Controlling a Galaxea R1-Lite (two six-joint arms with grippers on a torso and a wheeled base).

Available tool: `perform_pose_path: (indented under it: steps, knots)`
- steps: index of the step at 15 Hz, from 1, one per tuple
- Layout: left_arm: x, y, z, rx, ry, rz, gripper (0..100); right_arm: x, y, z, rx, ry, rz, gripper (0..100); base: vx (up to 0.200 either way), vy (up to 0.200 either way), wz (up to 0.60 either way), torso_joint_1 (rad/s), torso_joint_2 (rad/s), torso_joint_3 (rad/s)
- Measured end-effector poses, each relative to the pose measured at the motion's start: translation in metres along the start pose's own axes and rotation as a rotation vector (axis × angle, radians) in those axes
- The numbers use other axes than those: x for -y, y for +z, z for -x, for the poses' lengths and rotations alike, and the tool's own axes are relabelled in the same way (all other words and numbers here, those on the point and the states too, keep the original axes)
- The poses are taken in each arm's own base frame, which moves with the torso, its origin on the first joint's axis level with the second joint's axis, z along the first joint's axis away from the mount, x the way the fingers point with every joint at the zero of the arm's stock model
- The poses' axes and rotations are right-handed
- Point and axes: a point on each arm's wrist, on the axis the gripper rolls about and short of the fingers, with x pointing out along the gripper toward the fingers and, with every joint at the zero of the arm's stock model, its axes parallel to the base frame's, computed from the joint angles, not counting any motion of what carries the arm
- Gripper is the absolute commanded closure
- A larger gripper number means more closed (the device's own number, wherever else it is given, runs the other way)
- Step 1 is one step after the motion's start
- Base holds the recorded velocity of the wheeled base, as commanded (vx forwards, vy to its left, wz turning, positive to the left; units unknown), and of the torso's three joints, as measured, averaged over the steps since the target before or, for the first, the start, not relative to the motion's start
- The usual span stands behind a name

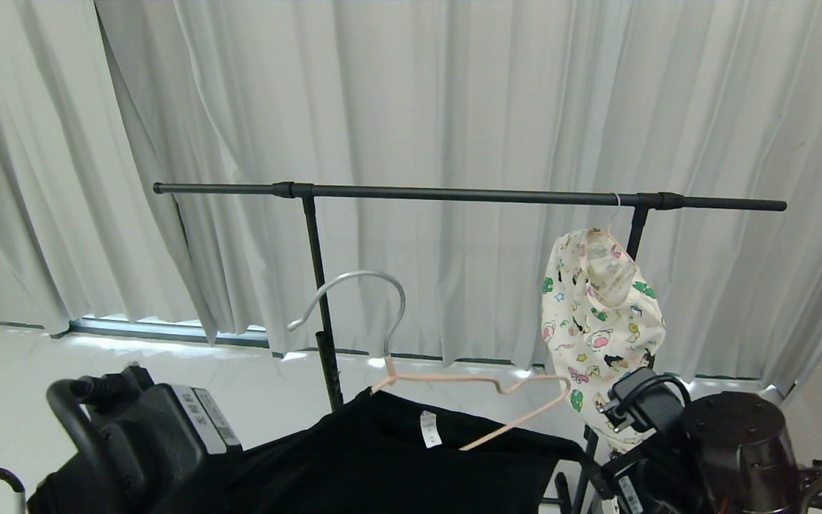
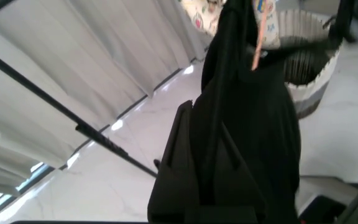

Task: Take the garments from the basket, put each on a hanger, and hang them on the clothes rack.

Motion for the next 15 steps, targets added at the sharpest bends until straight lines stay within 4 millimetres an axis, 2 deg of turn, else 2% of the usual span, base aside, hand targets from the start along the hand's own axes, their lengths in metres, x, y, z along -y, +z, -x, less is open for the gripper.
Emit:
perform_pose_path:
  steps: [3,5,8,11,15]
  knots:
    - [0.003,-0.022,0.005,-0.049,-0.013,-0.020,100,0.023,0.004,0.002,0.019,-0.078,-0.051,0,0.000,0.000,0.00,0.000,0.00,0.000]
    - [0.005,-0.035,0.008,-0.076,-0.019,-0.033,100,0.029,0.007,0.006,0.039,-0.092,-0.067,0,0.000,0.000,0.00,0.000,0.00,0.000]
    - [0.007,-0.044,0.009,-0.098,-0.026,-0.082,100,0.031,0.009,0.011,0.057,-0.095,-0.072,0,0.000,0.000,0.00,0.000,0.00,0.000]
    - [0.007,-0.045,0.007,-0.117,-0.020,-0.087,100,0.020,0.005,0.019,0.063,-0.045,-0.037,0,0.000,0.000,0.00,0.000,0.00,0.000]
    - [0.007,-0.043,0.003,-0.126,-0.017,-0.088,100,-0.006,0.000,0.037,0.095,0.093,0.037,0,0.000,0.000,0.00,0.000,0.00,0.000]
